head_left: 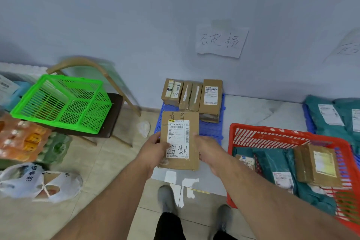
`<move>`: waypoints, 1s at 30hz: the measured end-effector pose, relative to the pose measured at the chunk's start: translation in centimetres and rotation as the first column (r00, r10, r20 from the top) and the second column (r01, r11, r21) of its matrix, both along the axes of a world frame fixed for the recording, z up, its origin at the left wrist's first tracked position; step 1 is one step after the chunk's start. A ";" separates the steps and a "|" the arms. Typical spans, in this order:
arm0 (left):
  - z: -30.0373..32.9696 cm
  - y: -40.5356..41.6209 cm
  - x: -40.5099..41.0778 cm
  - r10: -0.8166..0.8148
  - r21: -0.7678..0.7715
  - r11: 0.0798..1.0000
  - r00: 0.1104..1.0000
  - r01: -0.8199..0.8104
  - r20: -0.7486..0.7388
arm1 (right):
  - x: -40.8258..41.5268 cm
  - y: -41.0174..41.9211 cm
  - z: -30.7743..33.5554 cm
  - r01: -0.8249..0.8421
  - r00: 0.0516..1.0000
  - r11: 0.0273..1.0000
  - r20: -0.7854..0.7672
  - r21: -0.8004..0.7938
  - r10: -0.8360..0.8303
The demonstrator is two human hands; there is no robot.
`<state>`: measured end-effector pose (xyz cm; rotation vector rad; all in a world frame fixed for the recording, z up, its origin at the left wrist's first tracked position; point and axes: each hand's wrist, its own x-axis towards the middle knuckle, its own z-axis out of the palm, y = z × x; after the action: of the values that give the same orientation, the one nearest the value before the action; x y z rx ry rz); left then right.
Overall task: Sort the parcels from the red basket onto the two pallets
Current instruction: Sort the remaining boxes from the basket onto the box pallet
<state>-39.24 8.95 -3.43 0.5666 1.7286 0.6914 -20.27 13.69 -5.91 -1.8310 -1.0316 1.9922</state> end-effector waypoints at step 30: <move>-18.6 18.1 -14.4 -0.214 -0.255 0.939 0.972 0.231 0.092 | -15.7 13.6 -15.8 0.229 0.957 0.962 0.215 -0.147 -0.195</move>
<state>-53.66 27.02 -22.00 0.5374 1.6335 0.3078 -36.02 27.26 -21.70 -2.1654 -0.6916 1.8486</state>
